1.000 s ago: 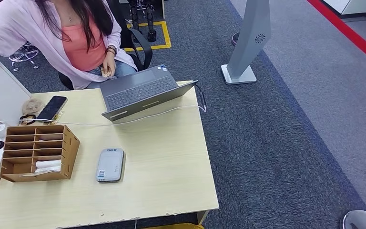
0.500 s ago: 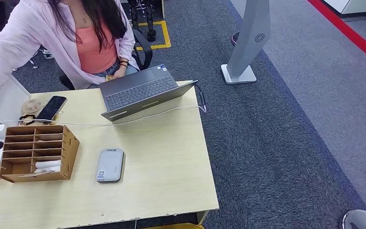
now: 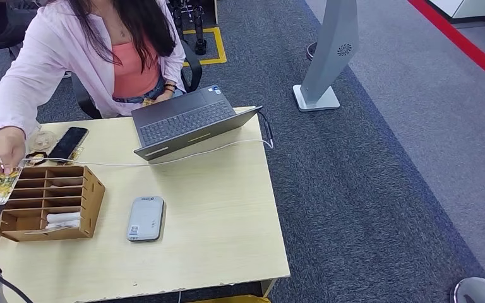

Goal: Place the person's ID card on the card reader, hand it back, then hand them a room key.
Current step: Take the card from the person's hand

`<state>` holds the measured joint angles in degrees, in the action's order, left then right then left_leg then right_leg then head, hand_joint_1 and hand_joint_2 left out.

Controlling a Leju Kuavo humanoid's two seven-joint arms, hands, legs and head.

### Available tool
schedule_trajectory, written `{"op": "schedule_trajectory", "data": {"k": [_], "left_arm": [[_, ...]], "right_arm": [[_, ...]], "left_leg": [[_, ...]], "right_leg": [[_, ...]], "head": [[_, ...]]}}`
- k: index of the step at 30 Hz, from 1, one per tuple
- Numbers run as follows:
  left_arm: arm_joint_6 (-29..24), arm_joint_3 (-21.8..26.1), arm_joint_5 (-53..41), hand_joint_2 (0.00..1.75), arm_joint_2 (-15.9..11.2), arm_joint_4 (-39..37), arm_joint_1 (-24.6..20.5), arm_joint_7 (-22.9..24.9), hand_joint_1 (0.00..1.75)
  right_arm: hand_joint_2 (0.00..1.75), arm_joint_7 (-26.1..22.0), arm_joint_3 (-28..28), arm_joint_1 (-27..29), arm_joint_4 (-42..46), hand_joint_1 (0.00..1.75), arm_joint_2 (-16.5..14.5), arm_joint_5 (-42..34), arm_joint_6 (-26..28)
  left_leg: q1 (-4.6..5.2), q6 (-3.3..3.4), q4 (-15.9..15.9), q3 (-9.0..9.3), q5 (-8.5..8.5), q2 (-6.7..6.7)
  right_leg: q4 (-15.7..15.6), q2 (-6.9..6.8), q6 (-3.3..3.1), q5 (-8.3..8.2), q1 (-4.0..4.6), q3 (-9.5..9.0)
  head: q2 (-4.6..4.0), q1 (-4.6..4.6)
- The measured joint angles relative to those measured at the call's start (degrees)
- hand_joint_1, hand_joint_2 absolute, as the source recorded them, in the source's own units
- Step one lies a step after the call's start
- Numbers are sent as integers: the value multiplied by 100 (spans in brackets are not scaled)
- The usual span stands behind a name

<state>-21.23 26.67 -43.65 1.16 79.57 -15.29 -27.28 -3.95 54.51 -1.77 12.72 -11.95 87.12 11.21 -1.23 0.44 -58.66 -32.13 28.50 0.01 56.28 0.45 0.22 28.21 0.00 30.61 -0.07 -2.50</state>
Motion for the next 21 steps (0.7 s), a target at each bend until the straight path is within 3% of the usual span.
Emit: {"op": "schedule_trajectory", "data": {"k": [21], "left_arm": [[-1780, -861, -2916, 175, -726, -1545, -1388, 611, 0]], "right_arm": [[175, 189, -645, -54, -80, 0, 155, 4, -203]], "left_leg": [[1, -5, -3, 35, -6, -1]], "right_leg": [[14, 2, -4, -4, 0, 6]], "head": [[0, 1]]}}
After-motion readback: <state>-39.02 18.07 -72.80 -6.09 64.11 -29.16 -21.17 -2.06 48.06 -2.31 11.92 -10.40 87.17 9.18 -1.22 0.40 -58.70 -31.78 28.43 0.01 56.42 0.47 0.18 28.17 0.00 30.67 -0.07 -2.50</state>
